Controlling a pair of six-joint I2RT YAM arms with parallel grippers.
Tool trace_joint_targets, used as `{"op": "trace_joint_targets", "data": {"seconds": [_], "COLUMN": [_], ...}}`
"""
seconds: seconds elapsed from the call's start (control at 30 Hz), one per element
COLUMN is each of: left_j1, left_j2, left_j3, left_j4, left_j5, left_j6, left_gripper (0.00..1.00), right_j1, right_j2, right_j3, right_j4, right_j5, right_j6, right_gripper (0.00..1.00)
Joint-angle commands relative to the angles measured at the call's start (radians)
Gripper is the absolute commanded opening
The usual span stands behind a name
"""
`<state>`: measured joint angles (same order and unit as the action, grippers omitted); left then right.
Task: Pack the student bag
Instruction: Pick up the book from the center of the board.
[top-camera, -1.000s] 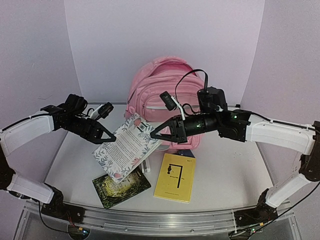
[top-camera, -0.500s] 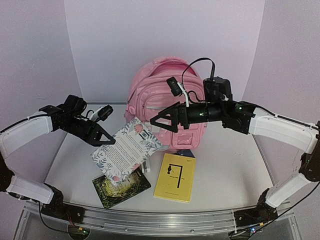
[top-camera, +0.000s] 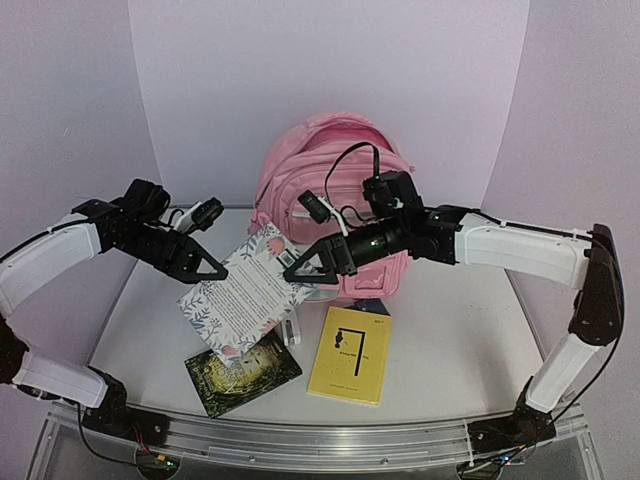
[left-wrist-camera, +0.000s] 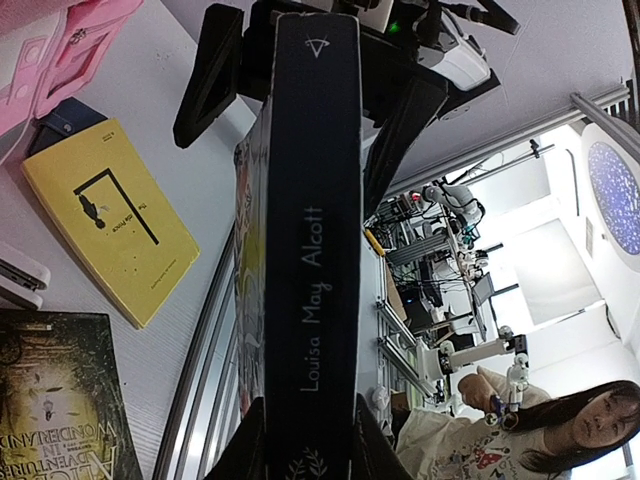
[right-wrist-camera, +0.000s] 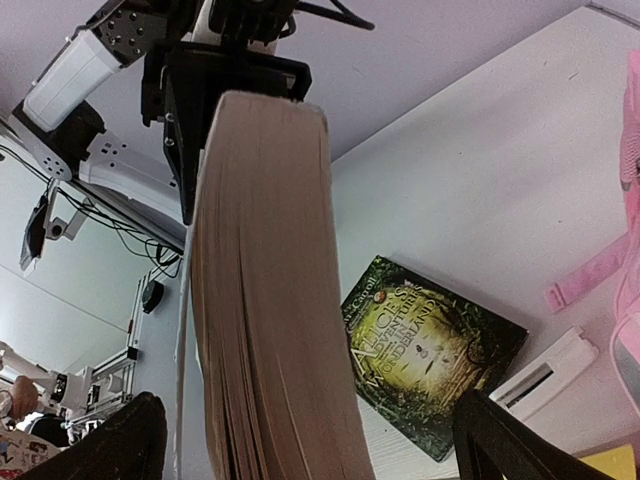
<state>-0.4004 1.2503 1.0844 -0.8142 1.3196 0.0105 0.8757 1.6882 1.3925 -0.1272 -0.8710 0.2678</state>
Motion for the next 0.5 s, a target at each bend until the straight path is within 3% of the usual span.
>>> {"op": "trace_joint_targets", "data": {"seconds": [0.0,0.2,0.47], "left_j1": [-0.004,-0.004,-0.005], "left_j2": [-0.020,-0.007,0.004], "left_j3": [0.065,0.076,0.101], "left_j4": [0.007,0.026,0.114], "left_j5": [0.084,0.057,-0.031], "left_j6": [0.040,0.036,-0.020], "left_gripper": [0.00,0.00,0.03], "right_j1": [0.008,0.019,0.021], "right_j2": [0.019,0.035,-0.027], "right_j3": [0.084,0.112,0.092], "right_j4": [0.020,0.040,0.180], "right_j5": [-0.160,-0.188,-0.080], "right_j6": [0.013,0.024,0.110], "right_gripper": [0.93,0.63,0.04]}}
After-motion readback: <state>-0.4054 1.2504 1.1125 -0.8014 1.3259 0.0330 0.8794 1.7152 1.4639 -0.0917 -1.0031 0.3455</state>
